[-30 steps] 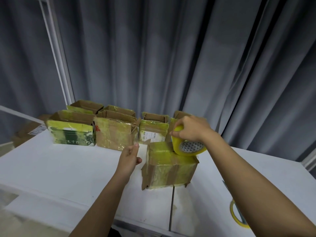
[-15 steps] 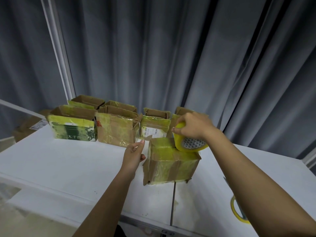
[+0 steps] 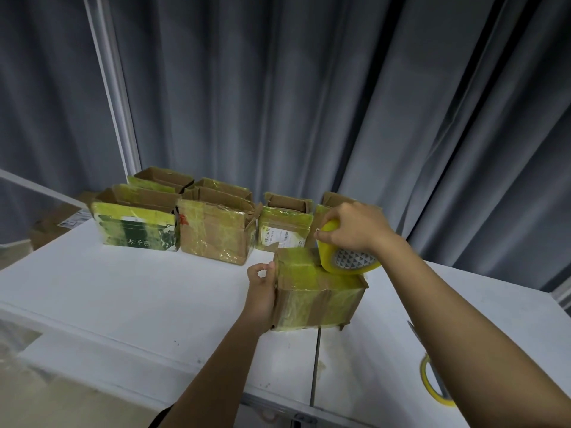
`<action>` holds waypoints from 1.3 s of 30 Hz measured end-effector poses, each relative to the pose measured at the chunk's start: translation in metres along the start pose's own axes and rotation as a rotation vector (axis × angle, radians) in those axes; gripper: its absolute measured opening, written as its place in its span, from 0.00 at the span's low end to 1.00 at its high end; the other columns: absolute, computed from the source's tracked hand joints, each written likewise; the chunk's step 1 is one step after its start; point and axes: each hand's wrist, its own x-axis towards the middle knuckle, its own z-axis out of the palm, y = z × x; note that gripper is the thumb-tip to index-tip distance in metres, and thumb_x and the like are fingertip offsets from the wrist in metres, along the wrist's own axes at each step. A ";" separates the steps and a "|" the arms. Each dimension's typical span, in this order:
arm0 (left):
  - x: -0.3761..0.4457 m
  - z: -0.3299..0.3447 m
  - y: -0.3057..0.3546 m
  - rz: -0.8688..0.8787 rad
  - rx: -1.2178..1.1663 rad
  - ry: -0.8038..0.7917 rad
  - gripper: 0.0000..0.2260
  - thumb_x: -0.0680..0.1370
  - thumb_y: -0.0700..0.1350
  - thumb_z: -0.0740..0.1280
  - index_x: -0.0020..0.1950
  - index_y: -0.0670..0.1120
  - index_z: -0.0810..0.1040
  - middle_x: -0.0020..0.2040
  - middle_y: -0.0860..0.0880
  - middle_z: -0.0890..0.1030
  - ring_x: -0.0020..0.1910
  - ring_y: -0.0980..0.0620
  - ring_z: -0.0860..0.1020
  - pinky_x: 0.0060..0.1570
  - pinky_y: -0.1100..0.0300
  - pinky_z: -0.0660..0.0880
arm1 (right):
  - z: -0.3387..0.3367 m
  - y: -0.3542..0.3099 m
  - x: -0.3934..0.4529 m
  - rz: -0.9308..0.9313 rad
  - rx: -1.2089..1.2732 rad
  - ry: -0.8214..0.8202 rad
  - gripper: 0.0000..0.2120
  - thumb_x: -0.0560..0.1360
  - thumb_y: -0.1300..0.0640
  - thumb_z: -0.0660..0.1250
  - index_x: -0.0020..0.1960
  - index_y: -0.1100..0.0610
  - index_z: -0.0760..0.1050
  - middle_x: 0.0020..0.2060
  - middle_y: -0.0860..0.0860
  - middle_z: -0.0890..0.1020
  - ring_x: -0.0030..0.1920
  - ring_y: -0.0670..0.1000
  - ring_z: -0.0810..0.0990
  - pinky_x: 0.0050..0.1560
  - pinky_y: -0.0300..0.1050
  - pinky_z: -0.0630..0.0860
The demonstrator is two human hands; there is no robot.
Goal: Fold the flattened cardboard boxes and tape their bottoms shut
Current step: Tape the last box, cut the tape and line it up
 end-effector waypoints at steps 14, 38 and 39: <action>-0.021 -0.006 0.012 0.072 0.172 -0.091 0.15 0.84 0.52 0.46 0.69 0.56 0.64 0.65 0.52 0.73 0.60 0.57 0.74 0.57 0.64 0.71 | 0.000 -0.001 0.001 0.014 0.017 0.007 0.17 0.72 0.36 0.65 0.55 0.43 0.80 0.52 0.45 0.82 0.51 0.50 0.78 0.41 0.44 0.68; 0.013 0.006 0.048 0.417 1.029 -0.415 0.65 0.52 0.72 0.74 0.74 0.61 0.32 0.76 0.47 0.55 0.75 0.48 0.56 0.70 0.47 0.63 | 0.023 0.070 -0.027 0.253 1.326 -0.066 0.21 0.69 0.40 0.68 0.55 0.52 0.80 0.51 0.50 0.84 0.54 0.52 0.82 0.55 0.47 0.77; 0.013 0.006 0.047 0.418 1.020 -0.412 0.65 0.52 0.72 0.74 0.74 0.61 0.32 0.76 0.47 0.56 0.75 0.48 0.56 0.70 0.48 0.63 | 0.033 0.071 -0.029 0.301 1.443 -0.065 0.22 0.68 0.40 0.67 0.55 0.54 0.80 0.48 0.52 0.85 0.51 0.53 0.83 0.53 0.47 0.78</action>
